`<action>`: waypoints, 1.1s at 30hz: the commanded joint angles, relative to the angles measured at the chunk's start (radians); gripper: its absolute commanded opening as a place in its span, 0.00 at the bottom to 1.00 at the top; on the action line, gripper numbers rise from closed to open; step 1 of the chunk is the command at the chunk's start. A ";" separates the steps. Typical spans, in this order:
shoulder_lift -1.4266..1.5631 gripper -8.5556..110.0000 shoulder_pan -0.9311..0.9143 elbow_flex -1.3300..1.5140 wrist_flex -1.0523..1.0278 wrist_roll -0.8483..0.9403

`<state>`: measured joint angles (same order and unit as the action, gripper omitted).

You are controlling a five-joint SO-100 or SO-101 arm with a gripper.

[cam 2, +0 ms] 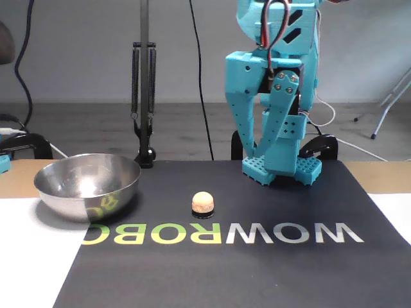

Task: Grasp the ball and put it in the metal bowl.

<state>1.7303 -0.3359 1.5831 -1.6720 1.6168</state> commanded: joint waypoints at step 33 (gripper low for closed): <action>0.017 0.07 0.005 0.057 0.140 0.002</action>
<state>1.7303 -0.3359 1.6414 -1.5294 1.6168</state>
